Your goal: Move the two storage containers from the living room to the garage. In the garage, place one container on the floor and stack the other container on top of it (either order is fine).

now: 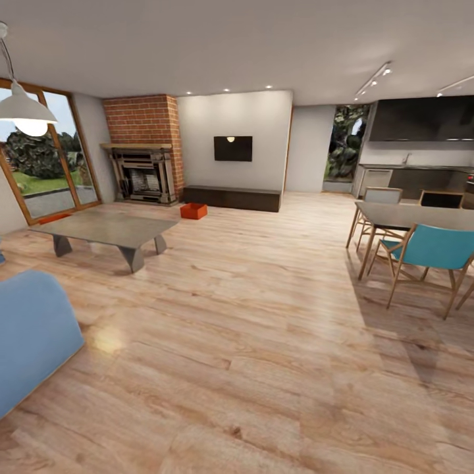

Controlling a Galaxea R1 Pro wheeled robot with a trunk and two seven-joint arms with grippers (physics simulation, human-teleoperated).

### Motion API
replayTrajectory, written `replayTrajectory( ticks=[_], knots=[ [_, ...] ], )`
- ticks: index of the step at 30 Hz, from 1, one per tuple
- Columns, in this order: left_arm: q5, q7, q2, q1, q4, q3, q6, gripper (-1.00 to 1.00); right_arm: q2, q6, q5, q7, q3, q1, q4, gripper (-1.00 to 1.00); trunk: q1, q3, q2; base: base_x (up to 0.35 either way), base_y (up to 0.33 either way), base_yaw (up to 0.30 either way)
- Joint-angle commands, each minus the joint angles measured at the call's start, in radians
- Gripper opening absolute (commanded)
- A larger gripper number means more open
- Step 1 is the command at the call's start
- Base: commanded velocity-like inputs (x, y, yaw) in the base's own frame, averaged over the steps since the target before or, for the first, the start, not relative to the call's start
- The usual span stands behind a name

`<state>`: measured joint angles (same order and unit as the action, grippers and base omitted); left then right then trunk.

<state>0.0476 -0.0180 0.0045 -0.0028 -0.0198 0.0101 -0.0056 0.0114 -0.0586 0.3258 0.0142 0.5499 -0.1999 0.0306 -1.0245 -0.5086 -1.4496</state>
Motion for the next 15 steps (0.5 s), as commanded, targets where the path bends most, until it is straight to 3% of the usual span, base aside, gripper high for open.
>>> replayTrajectory(
  ticks=[1, 15],
  knots=[
    [0.005, -0.002, 0.000, 0.000, 0.000, 0.001, -0.001, 1.00, -0.001, -0.006, 0.009, 0.000, 0.008, -0.001, 0.003, 1.00, -0.001, -0.001, 0.000, 0.322, 0.000, 0.000],
    [0.005, -0.001, 0.000, 0.000, 0.000, 0.001, -0.001, 1.00, 0.001, -0.007, 0.009, 0.001, 0.008, -0.001, 0.003, 1.00, -0.001, -0.001, 0.000, 0.322, 0.000, 0.000]
  ],
)
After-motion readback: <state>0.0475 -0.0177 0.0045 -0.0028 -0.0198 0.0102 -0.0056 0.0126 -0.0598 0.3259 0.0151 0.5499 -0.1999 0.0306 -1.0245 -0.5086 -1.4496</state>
